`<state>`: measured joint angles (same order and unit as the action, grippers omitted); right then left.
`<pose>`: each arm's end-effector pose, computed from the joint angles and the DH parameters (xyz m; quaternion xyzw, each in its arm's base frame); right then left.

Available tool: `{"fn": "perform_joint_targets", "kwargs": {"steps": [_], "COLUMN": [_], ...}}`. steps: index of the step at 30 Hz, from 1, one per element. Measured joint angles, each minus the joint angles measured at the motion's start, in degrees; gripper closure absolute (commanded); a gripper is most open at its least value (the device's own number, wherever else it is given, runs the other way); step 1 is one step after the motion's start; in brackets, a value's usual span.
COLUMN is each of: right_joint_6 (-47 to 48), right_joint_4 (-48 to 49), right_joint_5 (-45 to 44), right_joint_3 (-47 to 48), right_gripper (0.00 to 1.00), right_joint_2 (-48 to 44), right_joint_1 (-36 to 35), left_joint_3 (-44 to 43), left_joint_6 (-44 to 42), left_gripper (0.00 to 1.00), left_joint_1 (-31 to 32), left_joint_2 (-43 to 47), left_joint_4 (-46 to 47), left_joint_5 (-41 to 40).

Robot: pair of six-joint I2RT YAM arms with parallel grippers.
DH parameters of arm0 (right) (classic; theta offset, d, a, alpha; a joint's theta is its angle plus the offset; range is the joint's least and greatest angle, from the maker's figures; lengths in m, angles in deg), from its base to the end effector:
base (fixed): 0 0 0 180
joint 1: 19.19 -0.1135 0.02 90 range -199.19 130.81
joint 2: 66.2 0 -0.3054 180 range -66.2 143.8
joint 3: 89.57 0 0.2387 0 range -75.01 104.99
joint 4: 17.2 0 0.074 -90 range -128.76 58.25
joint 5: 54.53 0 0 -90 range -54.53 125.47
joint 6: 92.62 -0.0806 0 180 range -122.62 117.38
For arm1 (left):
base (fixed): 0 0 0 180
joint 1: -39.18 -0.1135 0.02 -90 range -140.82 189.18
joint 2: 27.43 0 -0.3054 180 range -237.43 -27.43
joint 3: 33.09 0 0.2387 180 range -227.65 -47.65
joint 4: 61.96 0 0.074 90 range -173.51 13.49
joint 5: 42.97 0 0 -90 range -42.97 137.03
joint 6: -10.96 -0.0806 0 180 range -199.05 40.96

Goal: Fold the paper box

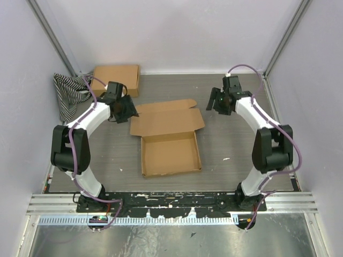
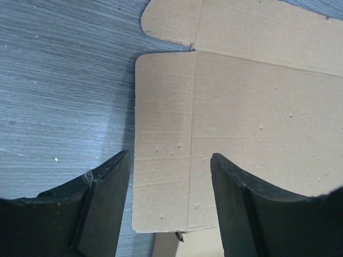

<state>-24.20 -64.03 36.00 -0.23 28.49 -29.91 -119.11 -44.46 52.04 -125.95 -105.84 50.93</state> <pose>0.3707 0.0709 0.2735 0.0880 0.9419 0.0943 0.3101 0.3729 -0.0908 0.2353 -0.1706 0.9414 -0.1461 0.2515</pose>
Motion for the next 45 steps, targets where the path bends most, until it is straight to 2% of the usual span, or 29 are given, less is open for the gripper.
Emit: {"fn": "perform_joint_targets", "kwargs": {"steps": [7,11,16,19,21,25,28,36,45], "right_joint_6": [0.33,-1.18,-2.43,-2.62,-2.58,-2.32,-2.14,-1.25,-1.03], "right_joint_4": [10.93,15.72,20.31,21.33,21.20,19.96,19.19,17.07,16.61], "right_joint_5": [23.50,30.99,36.63,37.55,37.73,37.05,36.11,31.85,30.45], "right_joint_3": [-0.20,-1.88,-1.92,-1.92,-1.88,-1.20,0.11,1.95,1.95], "right_gripper": [0.36,0.40,0.45,0.50,0.57,0.80,0.89,0.94,0.95], "right_joint_2": [12.28,14.86,17.97,19.32,20.00,20.20,20.20,19.41,18.75], "right_joint_1": [7.69,8.28,5.33,3.91,3.15,2.91,2.86,1.88,1.01], "left_joint_3": [-0.55,-0.39,-0.42,-0.74,-1.16,-2.29,-3.39,-4.00,-4.90], "left_joint_6": [0.61,1.49,1.70,1.70,1.64,1.14,0.26,-1.73,-1.11], "left_gripper": [0.32,0.33,0.34,0.35,0.35,0.35,0.36,0.35,0.37], "left_joint_1": [-1.84,-2.84,-2.93,-2.89,-2.91,-2.89,-2.89,-2.89,-2.56], "left_joint_2": [-2.08,-3.26,-3.78,-5.42,-6.86,-8.26,-8.24,-6.03,-8.37], "left_joint_4": [0.31,1.86,2.99,3.06,2.64,0.20,-1.88,-6.34,-3.85], "left_joint_5": [4.26,7.48,9.73,10.56,10.64,9.55,7.21,2.01,4.70]}}
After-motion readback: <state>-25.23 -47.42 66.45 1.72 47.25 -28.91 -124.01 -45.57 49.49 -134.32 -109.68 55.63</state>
